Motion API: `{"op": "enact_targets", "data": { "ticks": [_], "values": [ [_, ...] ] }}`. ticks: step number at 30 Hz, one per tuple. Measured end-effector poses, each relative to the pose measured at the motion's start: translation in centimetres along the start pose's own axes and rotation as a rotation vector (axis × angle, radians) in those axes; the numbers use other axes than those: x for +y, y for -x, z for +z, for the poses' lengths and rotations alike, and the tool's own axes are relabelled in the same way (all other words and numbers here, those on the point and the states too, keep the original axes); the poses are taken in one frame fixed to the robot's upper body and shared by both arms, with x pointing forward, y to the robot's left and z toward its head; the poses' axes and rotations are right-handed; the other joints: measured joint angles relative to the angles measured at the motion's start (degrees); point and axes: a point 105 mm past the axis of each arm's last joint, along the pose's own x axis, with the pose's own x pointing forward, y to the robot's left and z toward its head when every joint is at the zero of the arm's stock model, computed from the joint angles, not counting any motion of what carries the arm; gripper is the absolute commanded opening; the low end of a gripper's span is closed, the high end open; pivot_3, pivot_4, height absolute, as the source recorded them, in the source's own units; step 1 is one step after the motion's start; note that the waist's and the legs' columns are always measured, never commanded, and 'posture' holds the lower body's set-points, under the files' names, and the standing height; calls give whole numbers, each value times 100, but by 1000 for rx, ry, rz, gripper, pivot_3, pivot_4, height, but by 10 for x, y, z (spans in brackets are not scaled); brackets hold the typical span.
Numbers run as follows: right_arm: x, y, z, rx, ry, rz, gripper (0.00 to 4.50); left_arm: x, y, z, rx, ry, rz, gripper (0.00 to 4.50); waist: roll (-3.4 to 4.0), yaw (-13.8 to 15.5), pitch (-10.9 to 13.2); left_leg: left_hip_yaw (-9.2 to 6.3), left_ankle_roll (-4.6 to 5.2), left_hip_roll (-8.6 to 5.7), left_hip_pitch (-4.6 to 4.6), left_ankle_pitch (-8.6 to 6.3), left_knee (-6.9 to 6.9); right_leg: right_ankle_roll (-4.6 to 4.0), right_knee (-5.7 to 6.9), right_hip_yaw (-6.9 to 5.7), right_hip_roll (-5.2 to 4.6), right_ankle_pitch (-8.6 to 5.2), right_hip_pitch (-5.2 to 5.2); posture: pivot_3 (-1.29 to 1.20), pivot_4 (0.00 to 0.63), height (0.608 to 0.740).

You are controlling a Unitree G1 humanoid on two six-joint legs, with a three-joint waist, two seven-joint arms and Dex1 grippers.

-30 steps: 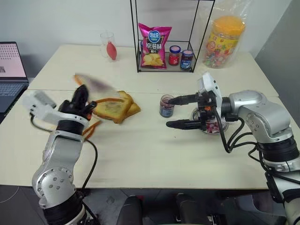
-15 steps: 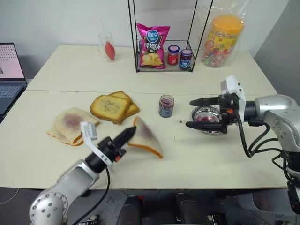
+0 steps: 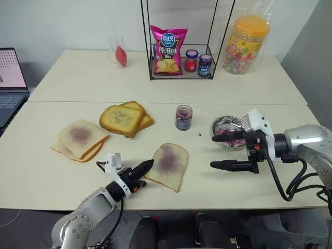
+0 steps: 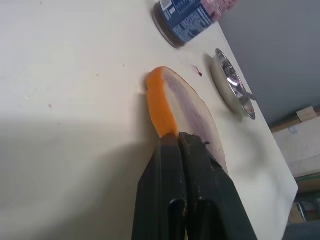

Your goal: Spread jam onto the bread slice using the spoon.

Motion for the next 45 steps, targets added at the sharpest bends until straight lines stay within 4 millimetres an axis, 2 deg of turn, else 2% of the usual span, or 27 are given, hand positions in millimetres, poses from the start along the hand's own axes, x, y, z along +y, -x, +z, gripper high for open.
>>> {"op": "enact_targets", "data": {
  "ticks": [8, 14, 16, 17, 18, 22, 27, 30, 31, 32, 34, 37, 40, 42, 45],
  "values": [
    [4, 1, -1, 0, -2, -1, 4500, -9, -16, 0, -37, 25, -27, 5, 0, 10, 0, 1, 0, -2, -1, 0, 3, 5, -3, 1, 0, 3, 3, 0, 150, 740],
    [5, 1, -2, 0, -1, -16, 4500, -4, -13, -7, 35, -43, 5, 5, 0, 7, 0, -1, 1, -1, -1, -1, 1, 14, -2, 0, 2, 8, 1, 0, 150, 740],
    [7, -1, -3, 1, 0, -20, 4500, 0, -10, -10, 68, -93, 25, 384, 0, 6, 0, 0, 1, -1, -1, -1, 1, 5, -3, 0, 1, 3, 1, 0, 150, 740],
    [7, -1, -3, 1, -3, -20, 4500, 2, -10, -10, 74, -112, 35, 406, 0, 6, 0, 0, 1, -2, -1, -1, 2, 5, -3, 1, 1, 3, 1, 0, 150, 740],
    [8, -1, -4, -1, -6, -22, 4500, 3, -9, -9, 82, -133, 43, 777, 0, 6, 0, 1, 1, -1, -1, -1, 2, 5, -2, 1, 1, 3, 1, 0, 150, 740],
    [15, -5, -5, -18, -9, -16, 4500, 4, -4, -4, 109, -216, 38, 1542, -1, 5, 0, -4, 1, 1, -1, -1, 1, 3, -2, -3, 2, 2, 0, 0, 150, 740],
    [18, -10, -10, -36, -32, -30, 4500, 15, 12, 17, 110, -334, 104, 2460, 1, -3, 1, 2, 0, 1, -2, -1, 0, 3, -2, 2, 1, 2, -2, 0, 150, 740],
    [20, -13, -9, -47, -19, -28, 4500, 21, 21, 22, 106, -366, 144, 2924, 0, 4, 1, 1, 0, 1, -4, -1, 0, 3, -3, 1, -1, 1, -2, 0, 150, 740],
    [21, -15, -9, -51, -17, -23, 4500, 22, 26, 24, 108, -400, 163, 3212, -3, 5, 2, -1, 0, 2, -5, -1, 0, 3, -3, -1, -1, 1, -3, 0, 150, 740],
    [21, -16, -9, -56, -19, -25, 4500, 24, 33, 29, 113, -445, 181, 3360, -5, 4, 4, -2, 0, 5, -6, -2, 0, 2, -3, -1, 0, 1, -6, 0, 150, 740],
    [20, -18, -8, -75, -23, -39, 4500, 24, 44, 48, 78, -540, 222, 3360, -5, 6, 4, -1, 0, 5, -8, -1, 0, 1, -1, -1, 0, 1, -10, 0, 150, 740],
    [17, -20, -5, -113, -11, -71, 4500, 5, 51, 76, 12, -714, 189, 3360, -5, 7, 4, 1, 0, 3, -13, -1, 1, 1, -5, 0, -3, 1, -11, 0, 150, 740],
    [9, -13, -4, -158, 33, -167, 4500, -21, 51, 84, 29, -907, 81, 3886, -6, 32, 3, 4, 0, -4, -28, -2, 1, 2, -12, -2, -10, 1, -23, 0, 150, 740],
    [-2, -5, 0, -201, 88, -270, 4500, -38, 43, 89, 80, -1070, -46, 4355, -5, 56, 3, 1, 0, -4, -53, -1, 5, 5, -1, -6, -6, 4, -52, 0, 150, 740],
    [-16, 4, -5, -224, 118, -408, 4500, -63, 30, 91, 114, -1255, -258, 4468, 0, 57, 1, 9, 1, -2, -63, -1, 9, 10, -3, -1, -4, 12, -58, 0, 150, 740]
  ]
}}
